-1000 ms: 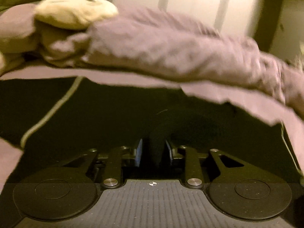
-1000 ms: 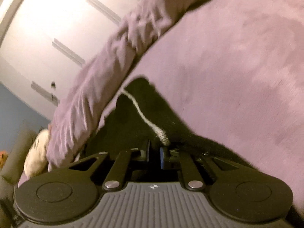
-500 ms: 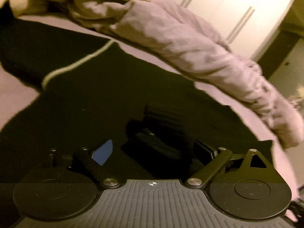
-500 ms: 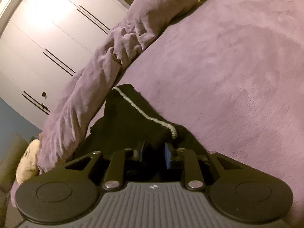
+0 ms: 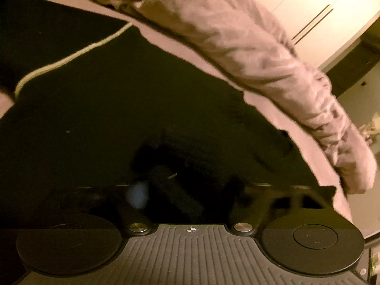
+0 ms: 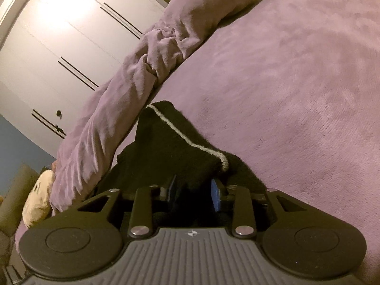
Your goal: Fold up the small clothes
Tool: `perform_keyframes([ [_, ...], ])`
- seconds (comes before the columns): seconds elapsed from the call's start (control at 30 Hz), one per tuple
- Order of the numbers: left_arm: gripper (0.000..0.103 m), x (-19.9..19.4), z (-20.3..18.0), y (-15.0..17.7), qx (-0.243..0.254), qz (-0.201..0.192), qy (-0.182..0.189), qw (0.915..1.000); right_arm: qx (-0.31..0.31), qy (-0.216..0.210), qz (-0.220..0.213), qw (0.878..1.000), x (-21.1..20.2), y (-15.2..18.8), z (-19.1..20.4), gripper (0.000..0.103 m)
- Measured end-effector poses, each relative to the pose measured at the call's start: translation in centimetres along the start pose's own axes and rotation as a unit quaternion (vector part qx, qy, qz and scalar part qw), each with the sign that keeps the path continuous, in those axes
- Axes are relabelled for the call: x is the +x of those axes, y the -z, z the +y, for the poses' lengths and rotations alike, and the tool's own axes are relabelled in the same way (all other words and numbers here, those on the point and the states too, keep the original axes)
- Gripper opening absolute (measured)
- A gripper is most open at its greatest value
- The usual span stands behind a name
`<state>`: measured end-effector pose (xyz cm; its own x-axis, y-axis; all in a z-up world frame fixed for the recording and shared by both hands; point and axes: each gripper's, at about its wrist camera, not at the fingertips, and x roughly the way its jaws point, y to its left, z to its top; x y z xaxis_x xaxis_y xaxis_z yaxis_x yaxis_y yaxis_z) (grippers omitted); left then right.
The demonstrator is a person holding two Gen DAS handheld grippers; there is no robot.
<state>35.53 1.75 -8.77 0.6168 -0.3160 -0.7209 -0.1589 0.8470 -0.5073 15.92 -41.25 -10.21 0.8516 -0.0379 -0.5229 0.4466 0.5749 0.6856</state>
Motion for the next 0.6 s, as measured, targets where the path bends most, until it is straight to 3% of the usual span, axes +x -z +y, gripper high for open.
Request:
perform_keyframes([
  [0.1, 0.031, 0.2, -0.7, -0.4, 0.021, -0.005, -0.011, 0.9997, 0.014, -0.001, 0.01, 1.0, 0.4, -0.4, -0.4, 0.013],
  [0.23, 0.028, -2.3, -3.3, -1.7, 0.077, -0.064, 0.017, 0.9949, 0.031, -0.003, 0.018, 0.999, 0.7, -0.6, -0.9, 0.01],
  [0.37, 0.028, -6.7, -6.5, -3.1, 0.128, -0.162, 0.093, 0.9741, 0.082, -0.064, -0.024, 0.994, -0.6, -0.9, -1.3, 0.009],
  [0.47, 0.032, -8.3, -7.0, -3.5, 0.152, -0.197, 0.109, 0.9623, 0.108, -0.093, -0.05, 0.989, -1.4, -0.5, -1.6, 0.009],
  [0.5, 0.04, -8.3, -6.6, -3.4, 0.156, -0.201, 0.104, 0.9614, 0.101, -0.087, -0.043, 0.99, -1.2, -0.2, -1.6, 0.01],
  [0.53, 0.047, -7.9, -5.9, -3.2, 0.157, -0.2, 0.087, 0.9633, 0.087, -0.076, -0.028, 0.993, -0.8, 0.3, -1.4, 0.011],
  [0.57, 0.061, -7.1, -4.8, -2.9, 0.151, -0.188, 0.054, 0.9689, 0.072, -0.067, -0.012, 0.995, -0.4, 0.7, -1.3, 0.012],
  [0.6, 0.063, -5.9, -3.3, -2.6, 0.138, -0.164, 0.017, 0.9766, 0.054, -0.057, 0.009, 0.997, 0.1, 1.2, -1.0, 0.011],
])
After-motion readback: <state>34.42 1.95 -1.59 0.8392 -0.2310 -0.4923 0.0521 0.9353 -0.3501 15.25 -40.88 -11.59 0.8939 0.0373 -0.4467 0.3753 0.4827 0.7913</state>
